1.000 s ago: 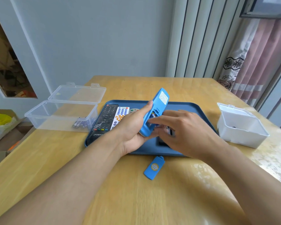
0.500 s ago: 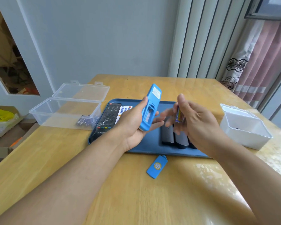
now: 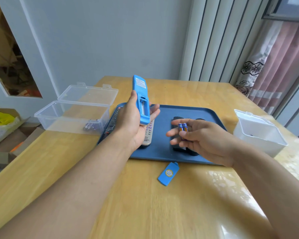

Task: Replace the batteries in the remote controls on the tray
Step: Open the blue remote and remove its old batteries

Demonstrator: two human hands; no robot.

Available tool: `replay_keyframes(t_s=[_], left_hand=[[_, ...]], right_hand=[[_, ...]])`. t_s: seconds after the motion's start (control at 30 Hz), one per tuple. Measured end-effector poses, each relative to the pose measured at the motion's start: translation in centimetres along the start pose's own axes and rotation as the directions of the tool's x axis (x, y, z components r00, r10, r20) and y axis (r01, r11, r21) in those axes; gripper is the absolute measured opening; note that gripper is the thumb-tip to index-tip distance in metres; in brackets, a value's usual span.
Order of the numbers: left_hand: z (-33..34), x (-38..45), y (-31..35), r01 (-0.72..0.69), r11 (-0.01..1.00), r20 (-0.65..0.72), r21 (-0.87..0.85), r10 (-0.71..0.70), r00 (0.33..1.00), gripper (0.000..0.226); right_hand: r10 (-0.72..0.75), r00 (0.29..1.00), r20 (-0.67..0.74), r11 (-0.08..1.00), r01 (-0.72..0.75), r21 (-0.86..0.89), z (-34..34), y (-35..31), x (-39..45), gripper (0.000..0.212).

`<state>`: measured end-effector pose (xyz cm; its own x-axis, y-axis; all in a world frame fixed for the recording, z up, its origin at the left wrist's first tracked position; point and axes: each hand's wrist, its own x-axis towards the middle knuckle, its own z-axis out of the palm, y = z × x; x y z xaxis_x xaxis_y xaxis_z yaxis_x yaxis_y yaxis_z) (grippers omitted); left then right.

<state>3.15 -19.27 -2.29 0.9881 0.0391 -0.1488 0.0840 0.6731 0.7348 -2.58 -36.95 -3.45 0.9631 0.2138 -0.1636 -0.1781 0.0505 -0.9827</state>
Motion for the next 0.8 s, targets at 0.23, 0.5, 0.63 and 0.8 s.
replay_keyframes(t_s=[0.23,0.5,0.63,0.8], left_hand=[[-3.7,1.0,5.3,-0.37,0.924,-0.128,0.098,0.381,0.916,0.024],[-12.6,4.8,12.1,-0.566,0.679,-0.234,0.466,0.712,0.662,0.02],[-13.5,5.5,12.5,-0.584,0.718,-0.254,0.379,0.687,0.681,0.016],[-14.4,6.0,12.8,-0.556,0.763,-0.332,0.329,0.645,0.688,0.022]], right_hand=[[-0.067,0.998,0.016,0.959,0.069,-0.276,3.0,-1.2,2.2,0.017],[-0.257,0.934,0.249,0.406,0.338,-0.849,13.5,-7.1,12.0,0.014],[-0.177,0.895,0.409,0.111,0.431,-0.896,18.6,-7.5,17.2,0.02],[0.011,0.87,0.493,-0.136,0.49,-0.861,22.1,-5.7,21.6,0.025]])
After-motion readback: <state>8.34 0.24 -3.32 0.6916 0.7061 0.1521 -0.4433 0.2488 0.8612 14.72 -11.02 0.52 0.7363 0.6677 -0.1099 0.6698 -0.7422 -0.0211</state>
